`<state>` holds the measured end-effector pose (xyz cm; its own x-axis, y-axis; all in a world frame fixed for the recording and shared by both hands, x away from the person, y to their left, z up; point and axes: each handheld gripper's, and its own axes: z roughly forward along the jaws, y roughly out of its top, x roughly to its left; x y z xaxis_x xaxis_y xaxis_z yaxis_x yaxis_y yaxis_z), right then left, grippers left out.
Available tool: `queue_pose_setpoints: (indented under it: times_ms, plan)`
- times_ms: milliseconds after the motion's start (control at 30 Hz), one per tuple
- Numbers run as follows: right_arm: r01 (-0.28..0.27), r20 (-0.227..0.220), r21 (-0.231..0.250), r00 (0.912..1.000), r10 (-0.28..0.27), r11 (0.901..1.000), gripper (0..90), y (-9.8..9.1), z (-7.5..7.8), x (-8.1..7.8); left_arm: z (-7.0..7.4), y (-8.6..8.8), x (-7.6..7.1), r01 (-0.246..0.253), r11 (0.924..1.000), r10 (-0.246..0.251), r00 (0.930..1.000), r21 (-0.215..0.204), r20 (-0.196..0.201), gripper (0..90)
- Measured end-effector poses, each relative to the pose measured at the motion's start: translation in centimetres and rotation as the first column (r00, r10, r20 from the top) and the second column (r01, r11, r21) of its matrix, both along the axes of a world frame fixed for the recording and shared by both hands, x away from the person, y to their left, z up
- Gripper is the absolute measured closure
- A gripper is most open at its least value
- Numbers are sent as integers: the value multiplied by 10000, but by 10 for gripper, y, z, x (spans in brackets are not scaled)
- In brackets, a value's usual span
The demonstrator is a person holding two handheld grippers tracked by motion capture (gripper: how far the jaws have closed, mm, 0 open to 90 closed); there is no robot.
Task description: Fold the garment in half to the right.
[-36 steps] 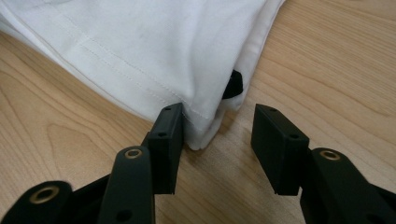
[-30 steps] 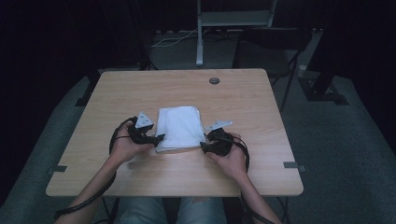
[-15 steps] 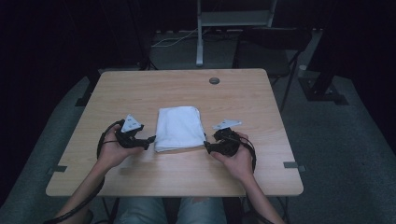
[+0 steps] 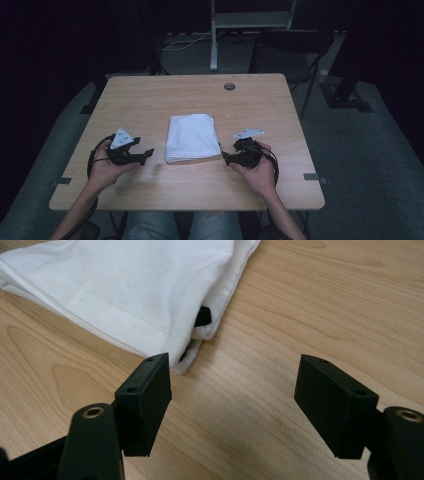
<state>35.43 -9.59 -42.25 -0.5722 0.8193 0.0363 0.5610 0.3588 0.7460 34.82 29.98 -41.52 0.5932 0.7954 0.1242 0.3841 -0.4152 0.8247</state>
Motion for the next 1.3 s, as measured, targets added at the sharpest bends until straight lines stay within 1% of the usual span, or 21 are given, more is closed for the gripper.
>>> queue_pose_setpoints:
  times_ms: [167, 400, 933, 1100, 1300]
  plan:
    - [152, 15, 61, 9999, -152, 9999, 294, -7, 0, -2, -1, 9, -6, -187, 9997, 188, 9998, -165, 79, 311]
    - [300, 10, 74, 9995, -300, 9995, 280, -12, -2, -6, -6, 17, -12, -367, 9991, 368, 9993, -218, 39, 311]
    - [533, 55, 130, 9986, -534, 9985, 267, -24, -4, -13, -10, 29, -21, -586, 9978, 588, 9982, -317, 67, 311]
    - [662, 87, 152, 9978, -664, 9977, 261, -30, -4, -15, -11, 34, -23, -777, 9962, 782, 9969, -401, 107, 311]
    - [801, 91, 171, 9967, -803, 9966, 258, -35, -4, -17, -12, 39, -25, -891, 9951, 896, 9959, -440, 95, 311]
